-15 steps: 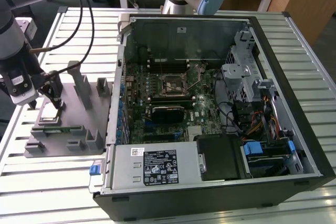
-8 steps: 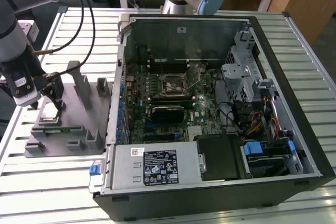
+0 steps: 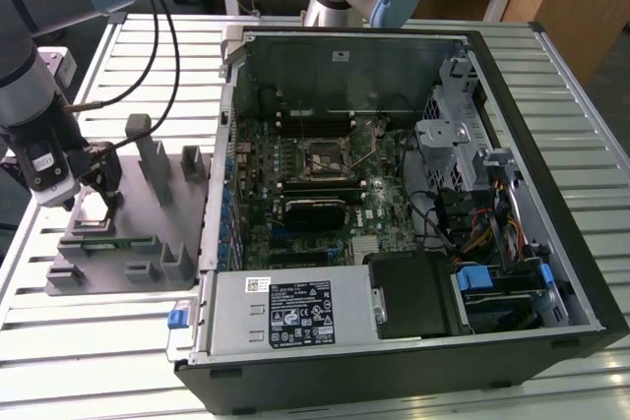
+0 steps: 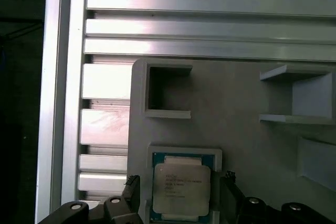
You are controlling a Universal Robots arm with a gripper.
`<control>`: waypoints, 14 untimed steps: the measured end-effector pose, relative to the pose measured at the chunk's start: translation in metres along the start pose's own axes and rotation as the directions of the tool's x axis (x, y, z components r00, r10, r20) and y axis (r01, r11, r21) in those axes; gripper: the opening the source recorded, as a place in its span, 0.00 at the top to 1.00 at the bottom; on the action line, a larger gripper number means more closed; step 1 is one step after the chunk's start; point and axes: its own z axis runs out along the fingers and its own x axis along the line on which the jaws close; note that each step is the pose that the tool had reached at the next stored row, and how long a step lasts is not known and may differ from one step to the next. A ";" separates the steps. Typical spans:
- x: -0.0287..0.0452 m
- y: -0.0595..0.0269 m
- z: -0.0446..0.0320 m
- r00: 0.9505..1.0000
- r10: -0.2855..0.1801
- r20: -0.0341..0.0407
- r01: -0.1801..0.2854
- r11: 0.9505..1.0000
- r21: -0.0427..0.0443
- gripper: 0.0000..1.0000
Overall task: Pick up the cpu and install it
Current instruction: 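Pick up the cpu and move it towards the insertion slot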
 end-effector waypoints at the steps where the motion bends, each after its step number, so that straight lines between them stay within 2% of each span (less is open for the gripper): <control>1: 0.0000 0.0000 0.0013 1.000 0.000 0.000 0.000 1.000 0.000 0.30; 6: 0.0000 -0.0002 0.0050 1.000 0.000 0.000 0.000 1.000 0.000 0.31; 7: 0.0000 -0.0001 0.0050 1.000 0.000 0.000 0.000 1.000 0.000 0.38; 14: -0.0001 -0.0001 0.0056 1.000 0.000 0.000 0.000 1.000 0.000 0.38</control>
